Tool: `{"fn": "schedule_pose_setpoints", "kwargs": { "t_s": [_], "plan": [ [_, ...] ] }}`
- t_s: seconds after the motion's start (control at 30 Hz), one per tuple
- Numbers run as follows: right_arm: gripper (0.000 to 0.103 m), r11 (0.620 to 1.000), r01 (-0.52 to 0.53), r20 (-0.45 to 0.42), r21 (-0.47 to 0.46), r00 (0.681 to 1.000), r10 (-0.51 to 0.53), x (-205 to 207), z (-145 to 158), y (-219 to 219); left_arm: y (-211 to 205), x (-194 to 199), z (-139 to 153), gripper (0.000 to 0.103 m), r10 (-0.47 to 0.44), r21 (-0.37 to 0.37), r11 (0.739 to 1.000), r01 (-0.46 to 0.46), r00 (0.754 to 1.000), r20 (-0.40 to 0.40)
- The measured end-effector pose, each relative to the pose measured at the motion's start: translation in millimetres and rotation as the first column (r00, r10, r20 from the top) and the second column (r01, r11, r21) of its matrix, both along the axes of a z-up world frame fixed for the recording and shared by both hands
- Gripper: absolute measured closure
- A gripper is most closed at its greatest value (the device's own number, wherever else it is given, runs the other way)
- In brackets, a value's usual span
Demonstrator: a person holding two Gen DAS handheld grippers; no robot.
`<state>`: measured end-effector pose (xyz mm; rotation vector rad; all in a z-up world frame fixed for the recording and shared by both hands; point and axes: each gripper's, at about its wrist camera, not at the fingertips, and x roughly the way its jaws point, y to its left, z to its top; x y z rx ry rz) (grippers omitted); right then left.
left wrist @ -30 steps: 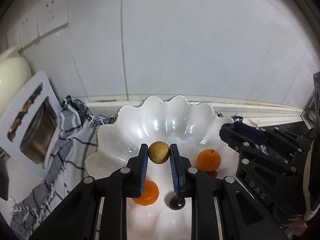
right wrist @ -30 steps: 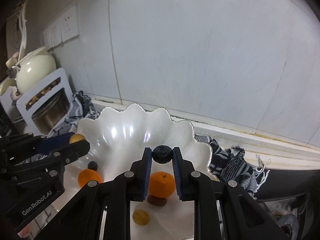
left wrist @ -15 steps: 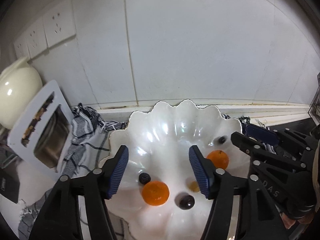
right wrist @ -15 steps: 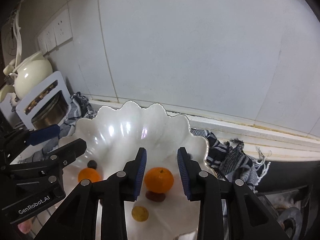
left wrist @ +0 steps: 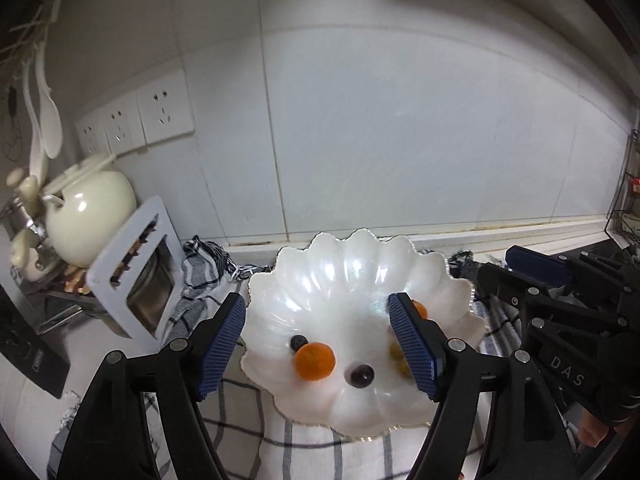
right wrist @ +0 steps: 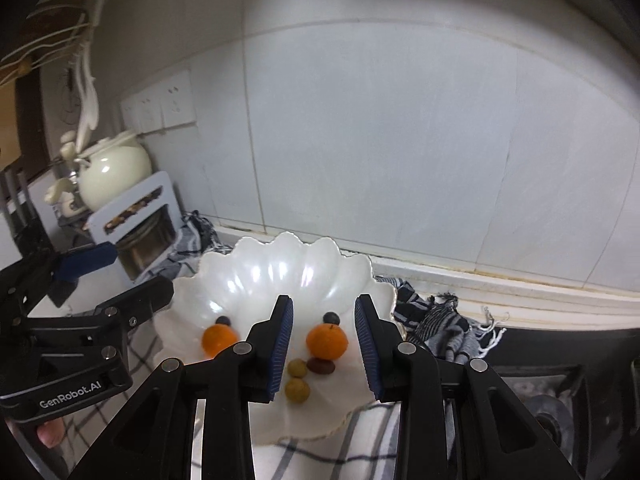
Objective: Organize fruits
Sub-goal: 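Move both tools back over the remaining fruits on the towel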
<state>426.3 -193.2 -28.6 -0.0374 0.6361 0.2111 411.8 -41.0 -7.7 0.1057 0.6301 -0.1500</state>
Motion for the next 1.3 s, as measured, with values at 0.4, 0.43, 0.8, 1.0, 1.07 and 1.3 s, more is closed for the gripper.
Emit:
{"fn": "schedule_pose_setpoints", "kwargs": {
  "t_s": [0.4, 0.43, 0.8, 1.0, 1.07, 1.3],
  "plan": [
    [0.069, 0.999, -0.035, 0.046, 0.018, 0.998, 0.034, -69, 13, -13, -8, -73, 8, 0.027, -0.039, -0.001, 0.999, 0.04, 0.998, 0.041],
    [0.069, 0.999, -0.037, 0.048, 0.017, 0.998, 0.036, -74, 13, -14, -9, -80, 7, 0.027, -0.042, -0.002, 0.999, 0.043, 0.998, 0.042],
    [0.069, 0.996, -0.086, 0.053, 0.026, 0.995, 0.084, -119, 3, -23, -19, -131, 0, 0.027, -0.067, 0.023, 0.998, 0.066, 0.996, 0.052],
    [0.069, 0.991, -0.127, 0.025, 0.032, 0.992, 0.126, -132, -9, -25, -22, -148, -9, 0.028, -0.058, 0.004, 0.998, 0.057, 0.998, 0.038],
    [0.069, 0.989, -0.143, 0.012, 0.032, 0.99, 0.143, -134, -14, -26, -24, -153, -13, 0.028, -0.057, -0.006, 0.998, 0.057, 0.998, 0.029],
    [0.069, 0.981, -0.196, -0.033, 0.014, 0.98, 0.196, -137, -31, -28, -32, -168, -34, 0.03, -0.055, -0.011, 0.998, 0.055, 0.998, -0.003]
  ]
}}
